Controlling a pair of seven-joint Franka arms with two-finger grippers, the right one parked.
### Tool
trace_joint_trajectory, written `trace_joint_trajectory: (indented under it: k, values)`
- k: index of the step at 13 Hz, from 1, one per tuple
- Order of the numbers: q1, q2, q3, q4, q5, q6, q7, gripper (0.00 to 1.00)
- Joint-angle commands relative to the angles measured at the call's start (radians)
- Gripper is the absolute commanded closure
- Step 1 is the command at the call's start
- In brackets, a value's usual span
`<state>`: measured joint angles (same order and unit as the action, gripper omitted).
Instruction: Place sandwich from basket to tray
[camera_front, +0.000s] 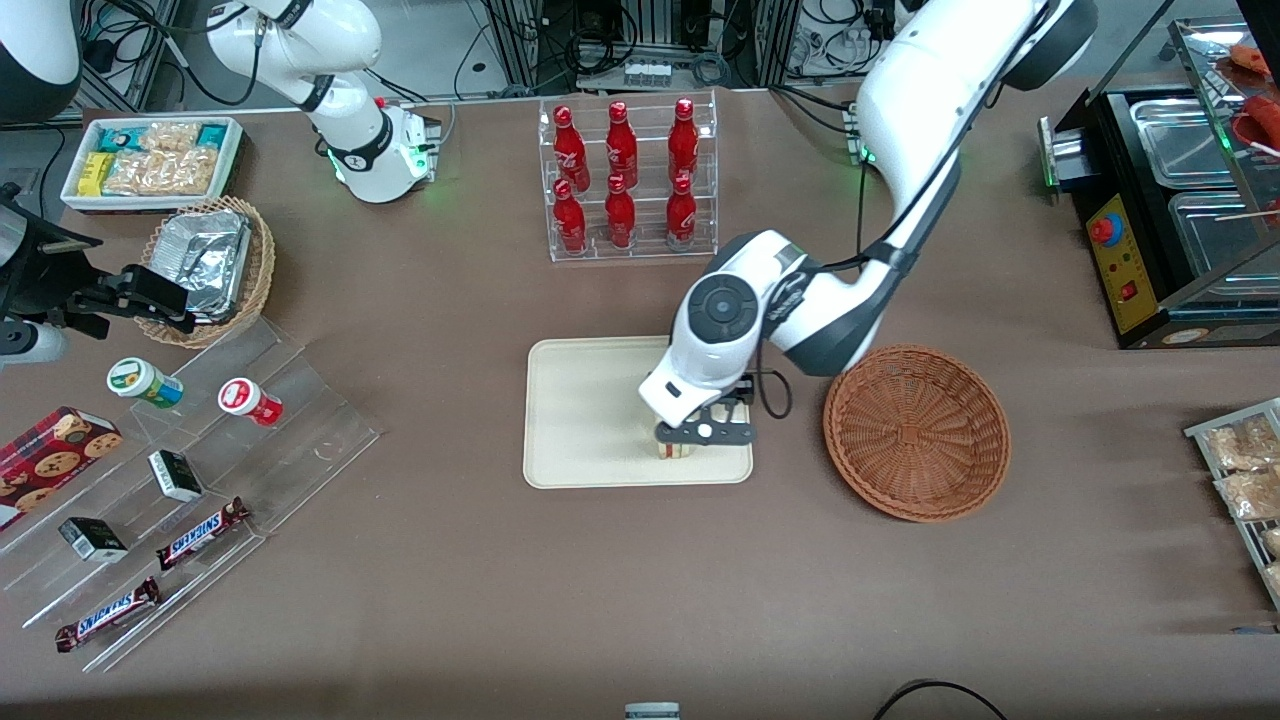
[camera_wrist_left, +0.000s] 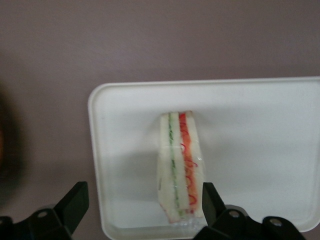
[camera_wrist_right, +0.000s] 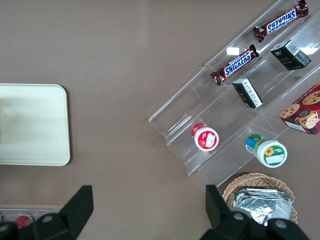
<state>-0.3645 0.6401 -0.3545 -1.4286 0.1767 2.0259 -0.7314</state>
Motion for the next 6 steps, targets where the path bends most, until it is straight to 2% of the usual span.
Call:
trace_joint_trajectory:
  k: [1, 4, 6]
  values:
    - [0.07, -0.065, -0.003, -0.003, 0.0, -0.068, -0.013, 0.0]
    - [0.136, -0.106, -0.003, -0.004, -0.063, -0.076, -0.008, 0.0]
    - [0.176, -0.123, -0.001, -0.004, -0.063, -0.116, 0.0, 0.0]
